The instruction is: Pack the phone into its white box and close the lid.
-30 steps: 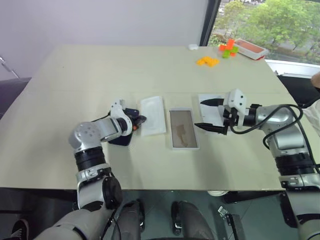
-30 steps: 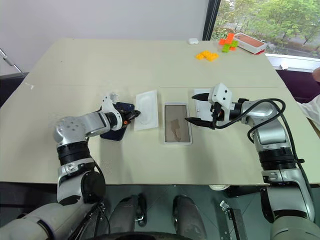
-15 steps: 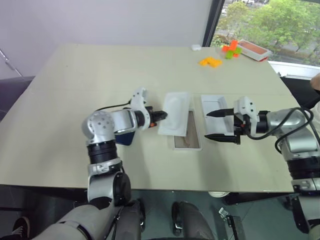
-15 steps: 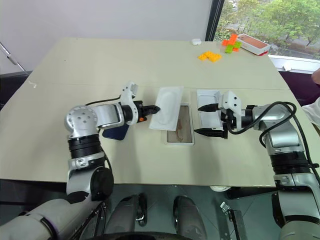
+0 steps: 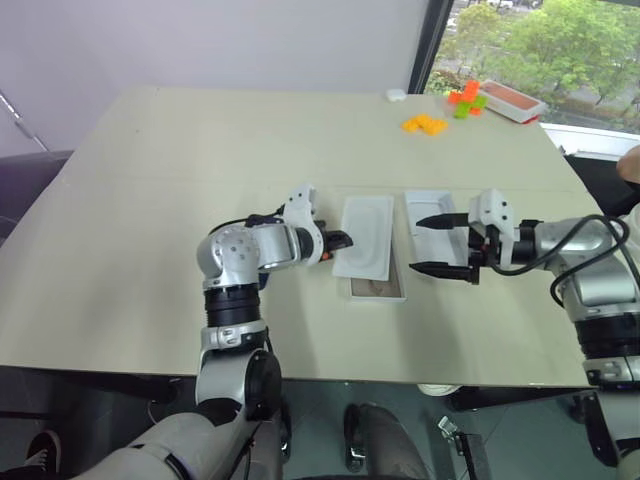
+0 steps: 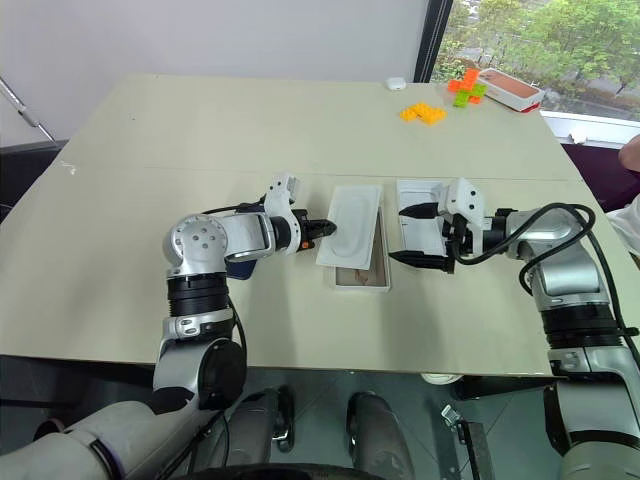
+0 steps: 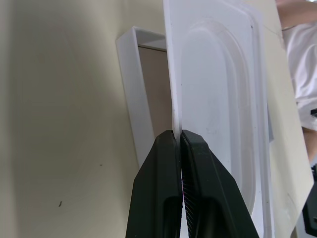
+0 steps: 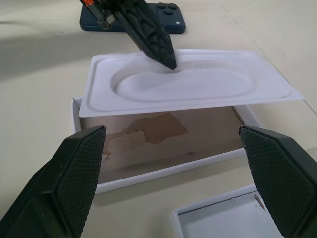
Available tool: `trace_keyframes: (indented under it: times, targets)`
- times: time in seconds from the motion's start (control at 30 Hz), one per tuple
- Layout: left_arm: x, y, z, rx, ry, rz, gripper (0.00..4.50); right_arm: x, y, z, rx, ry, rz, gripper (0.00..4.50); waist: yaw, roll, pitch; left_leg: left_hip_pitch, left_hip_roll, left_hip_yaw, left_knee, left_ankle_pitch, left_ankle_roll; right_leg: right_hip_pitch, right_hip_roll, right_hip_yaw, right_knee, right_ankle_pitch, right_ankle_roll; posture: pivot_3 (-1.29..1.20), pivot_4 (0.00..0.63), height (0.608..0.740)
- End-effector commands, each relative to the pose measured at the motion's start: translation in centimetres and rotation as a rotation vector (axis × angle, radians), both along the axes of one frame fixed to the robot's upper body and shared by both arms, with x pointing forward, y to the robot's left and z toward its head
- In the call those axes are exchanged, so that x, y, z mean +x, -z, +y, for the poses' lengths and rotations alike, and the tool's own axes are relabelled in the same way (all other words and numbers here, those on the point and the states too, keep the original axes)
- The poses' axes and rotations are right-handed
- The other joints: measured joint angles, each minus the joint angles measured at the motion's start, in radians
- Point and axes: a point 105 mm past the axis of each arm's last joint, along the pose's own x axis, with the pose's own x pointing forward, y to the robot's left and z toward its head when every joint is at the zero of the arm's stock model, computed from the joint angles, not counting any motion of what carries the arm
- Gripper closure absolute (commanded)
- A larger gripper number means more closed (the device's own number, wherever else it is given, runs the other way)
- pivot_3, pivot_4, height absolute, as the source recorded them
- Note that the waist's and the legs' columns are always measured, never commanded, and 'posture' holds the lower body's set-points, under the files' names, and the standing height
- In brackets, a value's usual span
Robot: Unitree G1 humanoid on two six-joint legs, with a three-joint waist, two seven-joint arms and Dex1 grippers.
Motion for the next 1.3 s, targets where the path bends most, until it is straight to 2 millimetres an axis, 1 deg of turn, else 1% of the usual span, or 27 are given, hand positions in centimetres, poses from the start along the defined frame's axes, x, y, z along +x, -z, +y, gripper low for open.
trace_keyframes:
  times: [0.03, 0.2, 0.4, 0.43, 0.5, 0.6, 0.7, 0.73, 0.77, 0.87, 0.97, 1.03, 1.1, 1.13, 1.23, 1.27, 1.3]
  targets:
    - [-0.9, -0.7, -1.9, -0.024, 0.050, -0.013, 4.46, 0.3, -1.3, 0.0, 0.008, 0.002, -0.066, 0.00, 0.000, 0.000, 0.000, 0.000, 0.000, 0.000, 0.000, 0.000, 0.000, 0.000, 0.000, 0.000, 0.000, 0.000, 0.000, 0.00, 0.150, 0.740]
    - [-0.7, -0.3, -1.5, 0.008, 0.039, -0.015, 4.46, 0.4, -1.3, 0.1, 0.007, 0.003, -0.072, 0.00, 0.000, 0.000, 0.000, 0.000, 0.000, 0.000, 0.000, 0.000, 0.000, 0.000, 0.000, 0.000, 0.000, 0.000, 0.000, 0.00, 0.150, 0.740]
    - [-1.1, -0.1, -2.0, -0.006, 0.065, 0.008, 4.46, 0.5, -1.3, 0.2, 0.005, 0.007, -0.081, 0.00, 0.000, 0.000, 0.000, 0.000, 0.000, 0.000, 0.000, 0.000, 0.000, 0.000, 0.000, 0.000, 0.000, 0.000, 0.000, 0.00, 0.150, 0.740]
    - [-1.1, -0.1, -2.1, -0.011, 0.066, 0.013, 4.15, 0.5, -1.3, 0.2, 0.005, 0.008, -0.083, 0.00, 0.000, 0.000, 0.000, 0.000, 0.000, 0.000, 0.000, 0.000, 0.000, 0.000, 0.000, 0.000, 0.000, 0.000, 0.000, 0.00, 0.150, 0.740]
    - [-1.2, -0.1, -2.2, 0.003, 0.074, 0.005, 3.40, 0.5, -1.3, 0.3, 0.006, 0.008, -0.084, 0.00, 0.000, 0.000, 0.000, 0.000, 0.000, 0.000, 0.000, 0.000, 0.000, 0.000, 0.001, 0.000, 0.000, 0.000, 0.000, 0.00, 0.150, 0.740]
    - [-1.4, -0.5, -2.3, -0.005, 0.091, -0.002, 2.03, 0.5, -1.2, 0.4, 0.007, 0.008, -0.083, 0.00, 0.000, 0.000, 0.000, 0.000, 0.000, 0.000, 0.000, 0.000, 0.000, 0.000, 0.001, 0.000, 0.000, 0.000, 0.000, 0.00, 0.150, 0.740]
    - [-1.3, -1.2, -2.0, 0.009, 0.109, -0.043, 2.03, 0.6, -1.2, 0.5, 0.011, 0.008, -0.081, 0.00, 0.000, 0.000, 0.000, 0.000, 0.000, 0.000, 0.000, 0.000, 0.000, 0.000, 0.001, 0.000, 0.000, 0.000, 0.000, 0.00, 0.150, 0.740]
    - [-1.2, -1.8, -1.8, -0.003, 0.112, -0.061, 2.03, 0.6, -1.2, 0.5, 0.012, 0.008, -0.082, 0.00, 0.000, 0.000, 0.000, 0.000, 0.000, 0.000, 0.000, 0.000, 0.000, 0.000, 0.001, 0.000, 0.000, 0.000, 0.000, 0.00, 0.150, 0.740]
    - [-1.0, -2.3, -1.5, -0.008, 0.108, -0.077, 2.03, 0.7, -1.2, 0.6, 0.014, 0.008, -0.083, 0.00, 0.000, 0.000, 0.000, 0.000, 0.000, 0.000, 0.000, 0.000, 0.000, 0.000, 0.001, 0.000, 0.000, 0.000, 0.000, 0.00, 0.150, 0.740]
    - [0.0, -3.4, 0.2, 0.049, 0.072, -0.165, 2.03, 1.0, -1.5, 1.1, 0.048, 0.018, -0.072, 0.00, -0.003, 0.000, 0.000, 0.000, 0.000, 0.000, 0.000, 0.000, 0.000, 0.000, 0.001, 0.000, 0.001, 0.000, 0.000, 0.00, 0.150, 0.740]
    - [0.9, -5.5, 2.2, 0.137, 0.065, -0.351, 2.03, 1.7, -1.8, 1.9, 0.112, 0.055, -0.024, 0.00, -0.011, 0.000, 0.000, 0.001, 0.001, 0.000, 0.000, 0.000, 0.000, 0.000, 0.004, 0.001, 0.001, 0.001, 0.000, 0.00, 0.150, 0.740]
    - [0.9, -6.5, 2.9, 0.189, 0.105, -0.471, 2.03, 1.9, -1.7, 2.6, 0.127, 0.063, -0.009, 0.00, -0.010, 0.000, 0.000, 0.002, 0.002, -0.001, 0.000, 0.001, -0.002, 0.000, 0.005, 0.001, 0.002, 0.001, -0.001, 0.00, 0.150, 0.740]
    - [0.8, -7.8, 3.7, 0.207, 0.119, -0.591, 2.03, 2.0, -1.4, 3.0, 0.108, 0.077, 0.000, 0.00, -0.009, 0.001, 0.000, 0.002, 0.003, -0.001, -0.001, 0.002, -0.003, 0.000, 0.005, 0.001, 0.002, 0.001, -0.002, 0.00, 0.150, 0.740]
    - [0.6, -8.2, 4.2, 0.203, 0.130, -0.624, 2.03, 2.2, -1.3, 3.2, 0.100, 0.092, 0.000, 0.00, -0.007, 0.001, 0.000, 0.002, 0.004, -0.001, -0.001, 0.002, -0.003, 0.000, 0.005, 0.001, 0.002, 0.001, -0.002, 0.00, 0.150, 0.740]
    - [0.5, -8.5, 6.5, 0.291, 0.125, -0.759, 2.03, 2.6, -1.4, 4.4, 0.097, 0.127, 0.026, 0.00, -0.011, 0.001, -0.001, 0.001, 0.004, 0.000, -0.001, 0.002, -0.003, -0.001, 0.000, 0.001, 0.001, 0.001, -0.002, 0.00, 0.150, 0.740]
    - [0.4, -8.1, 8.0, 0.368, 0.130, -0.830, 2.03, 2.6, -1.1, 5.0, 0.069, 0.140, 0.042, 0.00, -0.013, 0.002, -0.001, 0.001, 0.004, 0.001, -0.002, 0.002, -0.003, -0.001, -0.001, 0.003, 0.002, 0.001, -0.002, 0.00, 0.150, 0.740]
    - [0.3, -7.7, 8.9, 0.422, 0.145, -0.875, 2.03, 2.6, -0.9, 5.4, 0.047, 0.150, 0.051, 0.00, -0.019, 0.002, -0.001, 0.001, 0.003, 0.002, -0.002, 0.002, -0.003, -0.002, -0.002, 0.003, 0.002, 0.001, -0.002, 0.00, 0.150, 0.740]
